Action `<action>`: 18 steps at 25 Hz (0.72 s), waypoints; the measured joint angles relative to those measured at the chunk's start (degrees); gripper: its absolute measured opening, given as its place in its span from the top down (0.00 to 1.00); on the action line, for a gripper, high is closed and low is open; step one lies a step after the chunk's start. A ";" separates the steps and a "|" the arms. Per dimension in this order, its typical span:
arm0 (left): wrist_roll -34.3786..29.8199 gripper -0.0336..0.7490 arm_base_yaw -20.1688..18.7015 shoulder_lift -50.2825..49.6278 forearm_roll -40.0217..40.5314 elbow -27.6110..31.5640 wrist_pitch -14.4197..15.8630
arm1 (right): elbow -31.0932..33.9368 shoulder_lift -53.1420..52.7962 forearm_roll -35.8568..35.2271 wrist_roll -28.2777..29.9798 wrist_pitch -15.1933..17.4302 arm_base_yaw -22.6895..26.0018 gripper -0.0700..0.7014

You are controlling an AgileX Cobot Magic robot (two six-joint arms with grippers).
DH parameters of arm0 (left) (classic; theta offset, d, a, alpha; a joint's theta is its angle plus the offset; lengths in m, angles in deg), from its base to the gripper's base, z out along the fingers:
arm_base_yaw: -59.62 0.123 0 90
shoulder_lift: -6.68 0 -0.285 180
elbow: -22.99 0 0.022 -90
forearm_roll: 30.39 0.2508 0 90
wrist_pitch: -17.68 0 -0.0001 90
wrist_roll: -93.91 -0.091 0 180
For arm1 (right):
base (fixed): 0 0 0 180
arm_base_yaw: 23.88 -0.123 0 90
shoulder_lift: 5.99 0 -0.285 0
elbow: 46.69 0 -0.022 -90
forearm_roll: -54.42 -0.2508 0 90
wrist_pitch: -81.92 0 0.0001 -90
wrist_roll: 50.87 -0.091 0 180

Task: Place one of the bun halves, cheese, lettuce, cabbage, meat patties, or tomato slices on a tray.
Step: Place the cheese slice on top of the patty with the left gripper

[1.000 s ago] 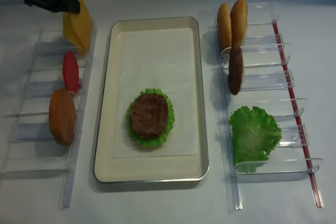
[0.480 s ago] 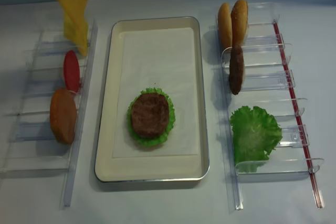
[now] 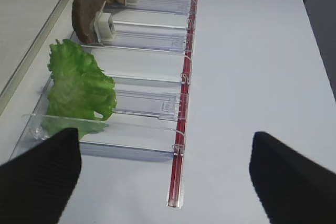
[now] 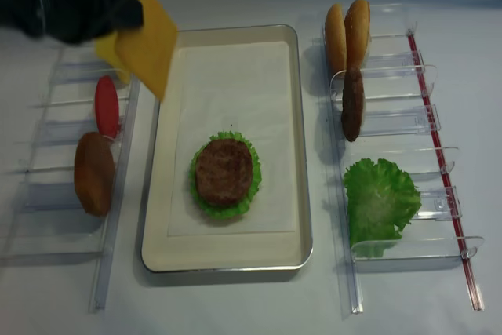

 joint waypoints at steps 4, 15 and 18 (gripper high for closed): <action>1.46 0.95 -4.99 4.21 -4.99 8.30 -6.50 | 0.00 0.00 0.00 0.00 0.00 0.00 0.07; -2.51 0.95 -16.33 5.54 -30.96 28.10 -28.93 | 0.00 0.00 0.10 0.00 0.00 0.00 0.07; -2.67 0.95 -18.52 5.54 -35.55 31.43 -34.50 | 0.00 0.00 0.10 0.00 0.00 0.00 0.07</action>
